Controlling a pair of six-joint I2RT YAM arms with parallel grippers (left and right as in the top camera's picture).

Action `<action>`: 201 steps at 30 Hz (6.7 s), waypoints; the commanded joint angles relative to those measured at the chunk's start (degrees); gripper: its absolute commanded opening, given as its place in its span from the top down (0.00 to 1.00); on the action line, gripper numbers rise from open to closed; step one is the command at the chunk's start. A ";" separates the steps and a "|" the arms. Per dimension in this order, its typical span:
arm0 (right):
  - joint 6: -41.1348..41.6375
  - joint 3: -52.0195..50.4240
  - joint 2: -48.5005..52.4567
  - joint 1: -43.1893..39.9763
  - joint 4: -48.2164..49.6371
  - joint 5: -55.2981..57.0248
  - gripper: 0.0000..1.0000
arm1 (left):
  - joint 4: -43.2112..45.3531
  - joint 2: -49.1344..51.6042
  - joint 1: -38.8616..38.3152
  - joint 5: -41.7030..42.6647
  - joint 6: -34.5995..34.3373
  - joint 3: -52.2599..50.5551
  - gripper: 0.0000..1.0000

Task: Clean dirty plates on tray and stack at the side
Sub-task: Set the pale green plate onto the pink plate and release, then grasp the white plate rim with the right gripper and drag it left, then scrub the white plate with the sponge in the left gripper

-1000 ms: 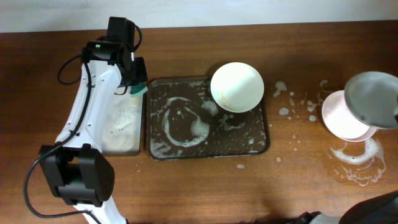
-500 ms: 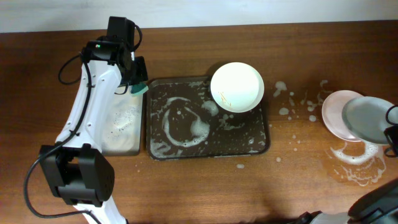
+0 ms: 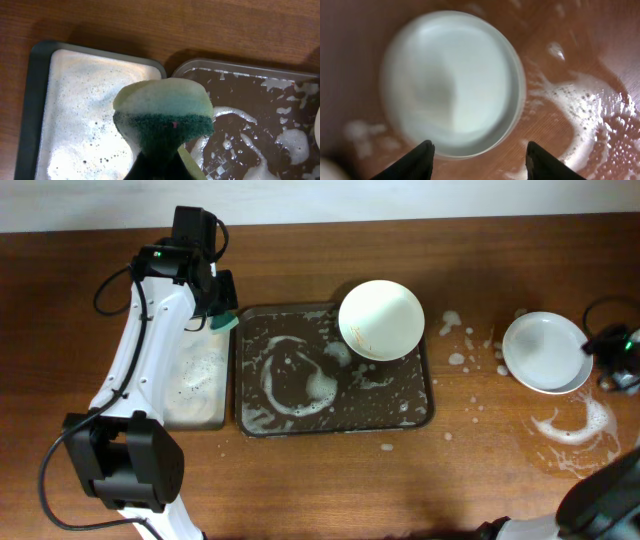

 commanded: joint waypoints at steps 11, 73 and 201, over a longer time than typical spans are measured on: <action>-2.49 6.03 1.14 35.65 1.55 0.46 0.34 | 0.15 -0.74 -0.11 0.81 -0.55 -0.17 0.99; 20.02 4.04 24.28 53.59 -5.57 4.13 0.84 | 0.28 -0.74 -2.12 3.39 -0.57 -0.17 0.99; 5.27 17.92 36.39 53.31 -3.54 -4.70 0.96 | 13.46 25.59 -14.75 20.44 33.90 4.87 1.00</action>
